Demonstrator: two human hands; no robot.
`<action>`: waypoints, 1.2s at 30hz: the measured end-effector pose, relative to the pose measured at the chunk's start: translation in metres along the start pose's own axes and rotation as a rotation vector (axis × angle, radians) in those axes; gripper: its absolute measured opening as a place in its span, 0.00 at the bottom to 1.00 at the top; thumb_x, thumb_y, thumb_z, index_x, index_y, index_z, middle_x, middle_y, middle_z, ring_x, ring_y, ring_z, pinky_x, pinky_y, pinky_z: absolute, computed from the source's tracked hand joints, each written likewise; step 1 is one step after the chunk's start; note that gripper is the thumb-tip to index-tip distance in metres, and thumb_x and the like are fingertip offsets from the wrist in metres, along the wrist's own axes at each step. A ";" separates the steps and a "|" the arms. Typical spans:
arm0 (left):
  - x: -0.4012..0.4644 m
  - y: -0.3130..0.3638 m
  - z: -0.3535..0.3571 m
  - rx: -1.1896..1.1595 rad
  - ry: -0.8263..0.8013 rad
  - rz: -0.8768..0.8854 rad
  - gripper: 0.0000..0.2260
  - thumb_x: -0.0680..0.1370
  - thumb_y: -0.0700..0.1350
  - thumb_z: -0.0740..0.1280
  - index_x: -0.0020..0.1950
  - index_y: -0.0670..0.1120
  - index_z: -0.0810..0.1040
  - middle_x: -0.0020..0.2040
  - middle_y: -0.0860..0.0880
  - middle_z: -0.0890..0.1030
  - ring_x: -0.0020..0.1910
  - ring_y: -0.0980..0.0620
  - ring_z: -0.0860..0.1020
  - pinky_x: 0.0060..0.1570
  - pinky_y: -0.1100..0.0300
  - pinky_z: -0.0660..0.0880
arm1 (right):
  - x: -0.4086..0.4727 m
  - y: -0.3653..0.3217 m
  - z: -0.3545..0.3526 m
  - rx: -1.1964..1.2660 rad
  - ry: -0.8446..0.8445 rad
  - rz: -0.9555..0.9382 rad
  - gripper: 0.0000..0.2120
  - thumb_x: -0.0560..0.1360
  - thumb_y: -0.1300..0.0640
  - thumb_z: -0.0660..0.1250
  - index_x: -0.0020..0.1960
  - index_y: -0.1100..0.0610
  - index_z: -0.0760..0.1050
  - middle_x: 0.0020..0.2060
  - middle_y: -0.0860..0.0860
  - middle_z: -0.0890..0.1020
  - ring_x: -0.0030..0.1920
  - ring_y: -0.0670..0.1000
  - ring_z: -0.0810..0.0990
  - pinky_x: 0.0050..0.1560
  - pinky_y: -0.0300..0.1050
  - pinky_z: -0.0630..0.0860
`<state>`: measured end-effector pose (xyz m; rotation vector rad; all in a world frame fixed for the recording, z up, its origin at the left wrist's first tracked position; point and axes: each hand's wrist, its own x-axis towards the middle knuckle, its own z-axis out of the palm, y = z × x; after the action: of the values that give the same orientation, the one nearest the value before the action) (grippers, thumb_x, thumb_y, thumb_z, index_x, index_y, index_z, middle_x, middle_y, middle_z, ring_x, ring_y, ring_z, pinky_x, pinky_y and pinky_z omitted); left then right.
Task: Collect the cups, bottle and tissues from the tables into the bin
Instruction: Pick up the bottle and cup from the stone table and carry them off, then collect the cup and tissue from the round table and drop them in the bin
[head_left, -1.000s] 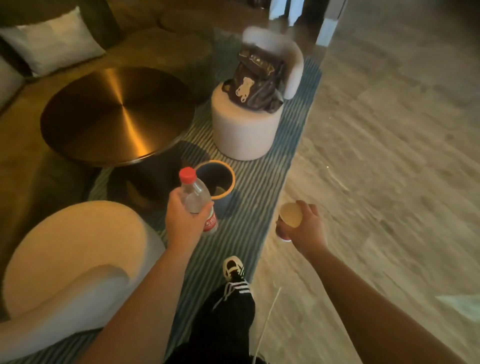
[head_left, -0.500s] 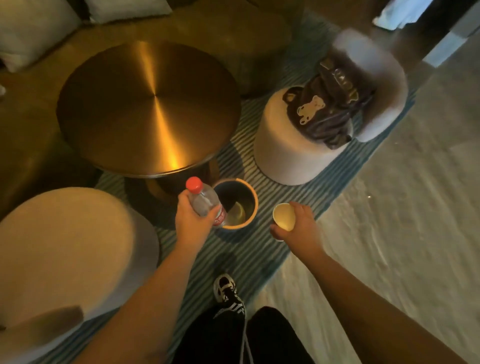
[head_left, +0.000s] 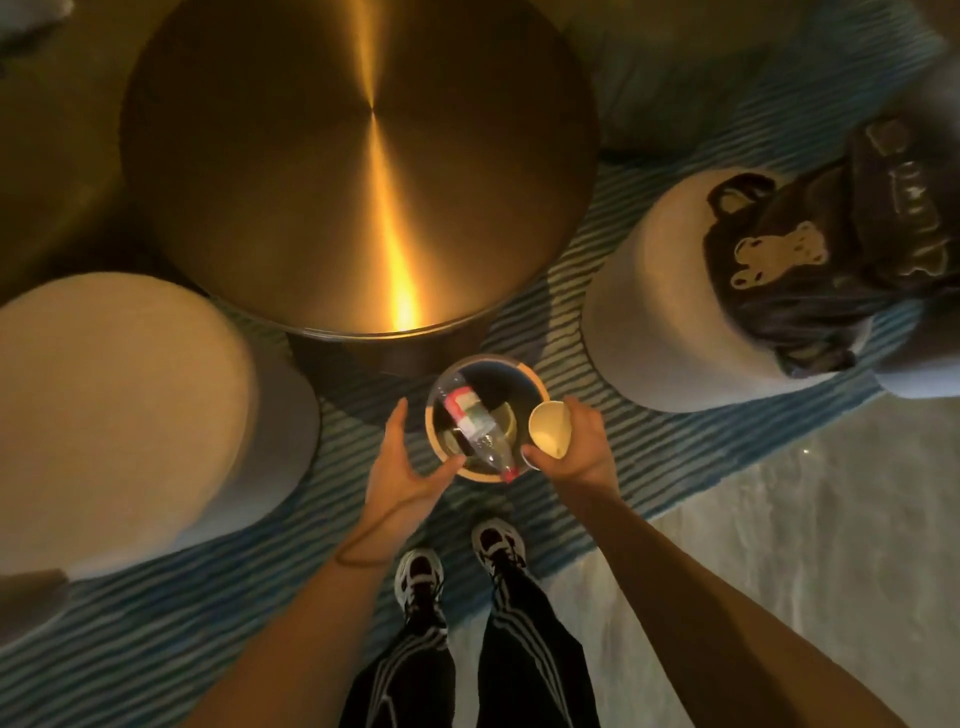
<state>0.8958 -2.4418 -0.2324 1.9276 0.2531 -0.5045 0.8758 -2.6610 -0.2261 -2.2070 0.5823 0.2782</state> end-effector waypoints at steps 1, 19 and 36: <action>0.002 -0.004 0.000 0.005 0.023 -0.025 0.46 0.66 0.57 0.76 0.77 0.54 0.53 0.72 0.59 0.60 0.69 0.64 0.57 0.66 0.63 0.60 | 0.008 0.003 0.002 0.023 -0.005 0.003 0.34 0.64 0.52 0.76 0.66 0.52 0.66 0.56 0.48 0.69 0.56 0.51 0.72 0.54 0.49 0.75; 0.025 -0.013 -0.016 0.266 0.257 -0.054 0.35 0.73 0.56 0.69 0.76 0.48 0.59 0.72 0.47 0.66 0.71 0.49 0.65 0.68 0.48 0.65 | 0.070 0.014 0.027 -0.250 -0.217 -0.157 0.44 0.67 0.45 0.74 0.74 0.57 0.56 0.69 0.54 0.69 0.69 0.52 0.68 0.66 0.50 0.71; -0.166 0.046 -0.186 0.346 0.888 -0.288 0.30 0.78 0.59 0.59 0.75 0.44 0.61 0.73 0.45 0.66 0.72 0.46 0.62 0.69 0.47 0.61 | -0.047 -0.246 0.045 -0.460 -0.502 -0.835 0.33 0.77 0.39 0.57 0.76 0.52 0.54 0.76 0.49 0.58 0.76 0.48 0.54 0.74 0.46 0.54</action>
<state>0.8096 -2.2811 -0.0566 2.3702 1.0789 0.1812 0.9568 -2.4740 -0.0735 -2.4595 -0.7365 0.5213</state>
